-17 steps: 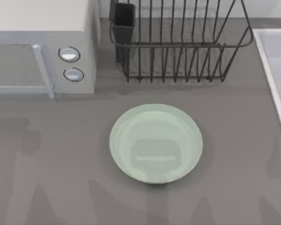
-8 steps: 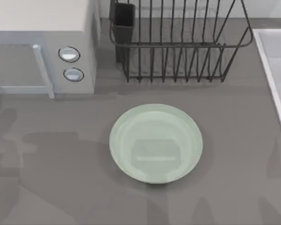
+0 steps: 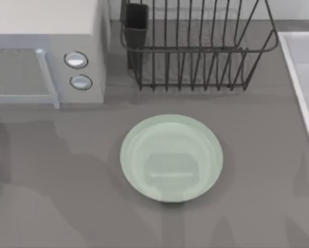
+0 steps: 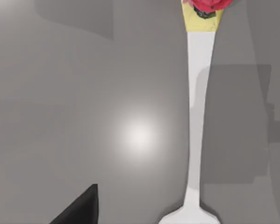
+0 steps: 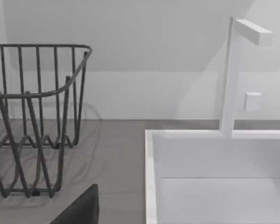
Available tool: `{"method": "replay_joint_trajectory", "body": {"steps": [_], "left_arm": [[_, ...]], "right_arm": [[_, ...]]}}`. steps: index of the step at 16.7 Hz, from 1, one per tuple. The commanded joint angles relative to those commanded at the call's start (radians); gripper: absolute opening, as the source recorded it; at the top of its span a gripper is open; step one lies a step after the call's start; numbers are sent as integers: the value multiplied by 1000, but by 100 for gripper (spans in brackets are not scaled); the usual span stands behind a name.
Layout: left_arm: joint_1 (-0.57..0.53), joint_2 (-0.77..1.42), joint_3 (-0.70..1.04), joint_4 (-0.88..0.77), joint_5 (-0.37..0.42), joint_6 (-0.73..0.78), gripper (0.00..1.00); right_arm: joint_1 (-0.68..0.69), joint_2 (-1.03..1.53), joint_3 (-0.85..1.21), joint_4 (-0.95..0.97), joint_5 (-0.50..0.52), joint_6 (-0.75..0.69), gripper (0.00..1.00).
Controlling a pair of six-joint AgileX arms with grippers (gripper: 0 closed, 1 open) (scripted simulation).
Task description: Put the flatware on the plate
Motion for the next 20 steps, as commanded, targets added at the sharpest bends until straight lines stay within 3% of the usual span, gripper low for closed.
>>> {"method": "replay_joint_trajectory", "body": {"steps": [7,15,20], "left_arm": [[-3,10,-10,15,0,-1,100],[5,140,-190,333,1,7,100],[3,152,-204,353,1,5,100]], "right_arm": [[0,0,0,0,0,0,100],[0,0,0,0,0,0,100],[0,0,0,0,0,0,100]]}}
